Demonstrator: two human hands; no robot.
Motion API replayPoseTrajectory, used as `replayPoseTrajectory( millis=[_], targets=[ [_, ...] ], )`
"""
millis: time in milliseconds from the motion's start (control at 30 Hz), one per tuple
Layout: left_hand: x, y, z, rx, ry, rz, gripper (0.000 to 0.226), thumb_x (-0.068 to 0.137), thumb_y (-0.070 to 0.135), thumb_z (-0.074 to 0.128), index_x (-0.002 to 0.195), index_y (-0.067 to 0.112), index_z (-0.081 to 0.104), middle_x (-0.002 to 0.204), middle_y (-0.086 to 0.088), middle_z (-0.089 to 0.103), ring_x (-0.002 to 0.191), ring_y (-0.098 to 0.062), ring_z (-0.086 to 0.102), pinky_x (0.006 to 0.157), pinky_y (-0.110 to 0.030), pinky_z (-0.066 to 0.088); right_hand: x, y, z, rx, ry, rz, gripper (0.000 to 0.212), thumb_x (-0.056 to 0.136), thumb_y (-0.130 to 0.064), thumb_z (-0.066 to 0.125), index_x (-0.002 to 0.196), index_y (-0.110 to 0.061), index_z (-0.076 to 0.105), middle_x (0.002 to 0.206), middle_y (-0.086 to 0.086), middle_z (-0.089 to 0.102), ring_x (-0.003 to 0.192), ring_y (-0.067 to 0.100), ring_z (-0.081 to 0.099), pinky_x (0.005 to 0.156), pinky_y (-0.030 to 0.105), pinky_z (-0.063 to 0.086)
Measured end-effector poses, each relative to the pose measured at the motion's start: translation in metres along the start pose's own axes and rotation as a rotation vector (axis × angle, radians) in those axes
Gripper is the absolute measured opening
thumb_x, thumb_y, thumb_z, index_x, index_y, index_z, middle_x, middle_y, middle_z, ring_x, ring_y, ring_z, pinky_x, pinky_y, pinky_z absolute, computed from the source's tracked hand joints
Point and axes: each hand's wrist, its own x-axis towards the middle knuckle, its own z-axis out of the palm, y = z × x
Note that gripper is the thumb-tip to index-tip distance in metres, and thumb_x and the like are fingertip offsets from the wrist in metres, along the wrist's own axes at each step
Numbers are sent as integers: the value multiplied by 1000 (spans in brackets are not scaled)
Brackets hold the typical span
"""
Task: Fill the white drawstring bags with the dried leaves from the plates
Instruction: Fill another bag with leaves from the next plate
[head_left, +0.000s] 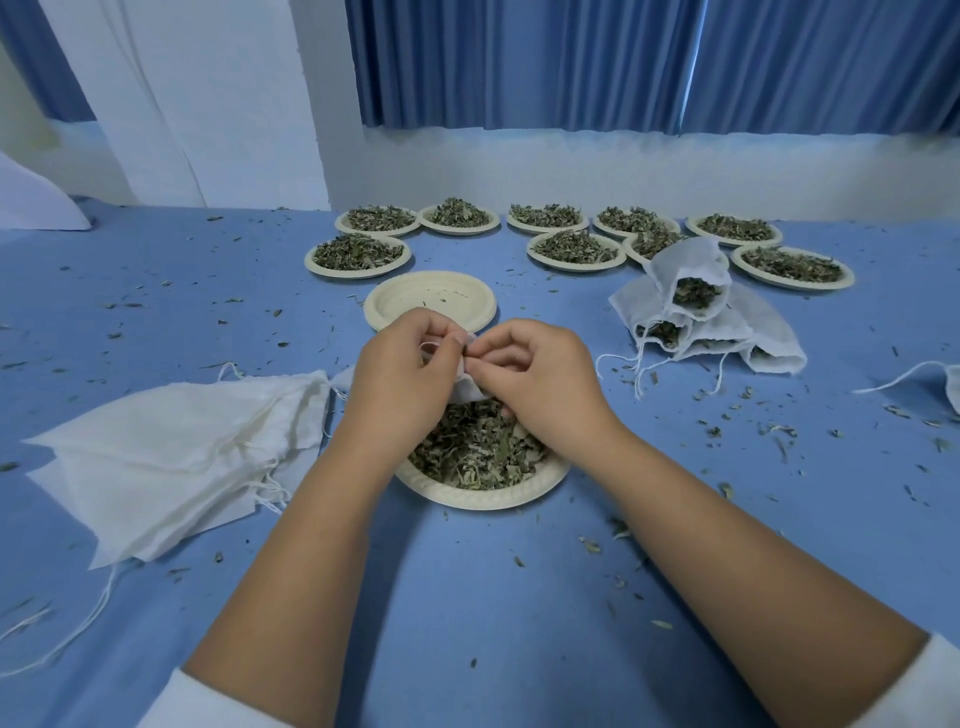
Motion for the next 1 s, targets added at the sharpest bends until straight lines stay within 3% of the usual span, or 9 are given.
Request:
replayPoseTrajectory(
  millis=[133, 200, 267, 367, 467, 600, 667, 767, 1000],
  targets=[
    [4, -6, -6, 75, 112, -27, 17, 96, 21, 56, 82, 30, 58, 77, 20, 58, 63, 18, 50, 55, -2, 35, 6, -5, -15, -194, -5, -74, 11, 81, -17, 77, 81, -22, 68, 76, -11, 67, 57, -3, 52, 60, 11, 43],
    [5, -8, -7, 100, 123, -22, 14, 96, 21, 55, 85, 26, 59, 77, 21, 57, 65, 18, 50, 57, -1, 35, 7, -9, -24, -398, -183, -41, 17, 77, -31, 81, 86, -30, 67, 84, -14, 63, 62, -5, 52, 62, 13, 39],
    [4, -9, -7, 127, 132, -15, 12, 97, 21, 54, 87, 23, 60, 77, 20, 56, 67, 13, 51, 58, -1, 35, 5, -11, -28, -561, -443, 56, 43, 69, -47, 84, 107, -35, 66, 103, -17, 60, 85, -5, 54, 75, 18, 42],
    [5, -10, -7, 163, 145, -19, 11, 98, 22, 53, 88, 23, 58, 76, 20, 54, 68, 7, 50, 57, -1, 35, 1, -11, -25, -690, -622, 88, 65, 67, -49, 85, 125, -36, 60, 120, -14, 56, 104, 6, 52, 85, 24, 43],
    [5, -10, -8, 173, 149, -29, 12, 98, 23, 52, 88, 25, 57, 77, 22, 53, 70, 8, 50, 57, -1, 35, 2, -8, -22, -742, -564, 30, 53, 75, -41, 82, 123, -32, 64, 113, -10, 56, 97, 9, 50, 78, 25, 41],
    [5, -9, -8, 178, 143, -30, 12, 98, 23, 53, 87, 26, 57, 77, 22, 52, 69, 7, 49, 57, -1, 35, 1, -5, -18, -735, -519, 10, 41, 80, -37, 78, 119, -32, 67, 110, -8, 58, 100, 12, 54, 85, 31, 49],
    [5, -9, -8, 173, 142, -38, 12, 98, 24, 53, 88, 26, 58, 77, 21, 53, 69, 7, 50, 55, -4, 35, 1, -4, -19, -699, -488, -7, 37, 81, -36, 78, 116, -31, 68, 100, -10, 58, 90, 10, 58, 75, 26, 49],
    [6, -11, -9, 146, 154, -56, 10, 97, 24, 54, 89, 24, 61, 77, 21, 55, 70, 10, 51, 55, -6, 35, 5, -5, -24, -602, -399, -22, 33, 79, -34, 80, 110, -29, 70, 77, -24, 44, 68, -7, 49, 56, 9, 36],
    [7, -9, -14, 97, 162, -88, 10, 95, 24, 58, 86, 23, 63, 76, 21, 56, 63, 18, 54, 53, 1, 35, 8, -8, -30, -342, -258, -6, 25, 75, -31, 83, 97, -25, 73, 59, -25, 53, 55, -17, 49, 56, 4, 36]
  ],
)
